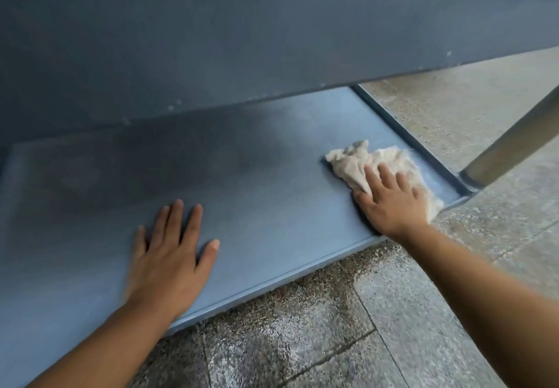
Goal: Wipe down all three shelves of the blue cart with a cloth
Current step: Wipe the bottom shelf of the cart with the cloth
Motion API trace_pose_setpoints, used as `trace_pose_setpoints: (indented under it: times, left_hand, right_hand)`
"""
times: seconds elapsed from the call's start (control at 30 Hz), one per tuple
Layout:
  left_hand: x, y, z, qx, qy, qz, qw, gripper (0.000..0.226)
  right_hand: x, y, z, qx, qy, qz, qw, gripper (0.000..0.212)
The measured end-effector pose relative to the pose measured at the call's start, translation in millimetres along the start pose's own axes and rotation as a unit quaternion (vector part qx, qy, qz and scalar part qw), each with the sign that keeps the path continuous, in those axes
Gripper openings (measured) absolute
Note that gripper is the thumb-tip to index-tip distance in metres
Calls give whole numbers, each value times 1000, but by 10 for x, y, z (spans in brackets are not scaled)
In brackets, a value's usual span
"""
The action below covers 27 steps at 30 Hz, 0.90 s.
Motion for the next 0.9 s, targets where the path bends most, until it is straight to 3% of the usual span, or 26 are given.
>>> trace_pose_setpoints:
  times: [0.2, 0.3, 0.5, 0.73, 0.9]
  left_hand:
    - [32, -154, 53, 12, 42, 88, 995, 61]
    - [348, -212, 243, 17, 75, 57, 995, 75]
    - [1441, -234, 586, 17, -61, 18, 998, 75]
    - [1678, -141, 665, 10, -103, 79, 991, 78]
    - [1776, -127, 607, -3, -103, 73, 992, 77]
  right_hand:
    - [1531, 237, 753, 14, -142, -9, 990, 73]
    - [2137, 319, 1051, 17, -201, -35, 979, 72]
    - [2939, 416, 1368, 41, -307, -8, 951, 71]
    - [3947, 589, 1722, 69, -412, 0, 908, 73]
    - [3909, 500, 1407, 51, -429, -19, 902, 74]
Point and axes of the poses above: each hand's wrist, its own z-axis away from the middle knuckle, its own y-axis out of the palm, x = y × z, the point moved 6 cm from there along -z, towards the middle knuckle, and after that the axes turned 5 degrees about -y, right-handed, at the moved point
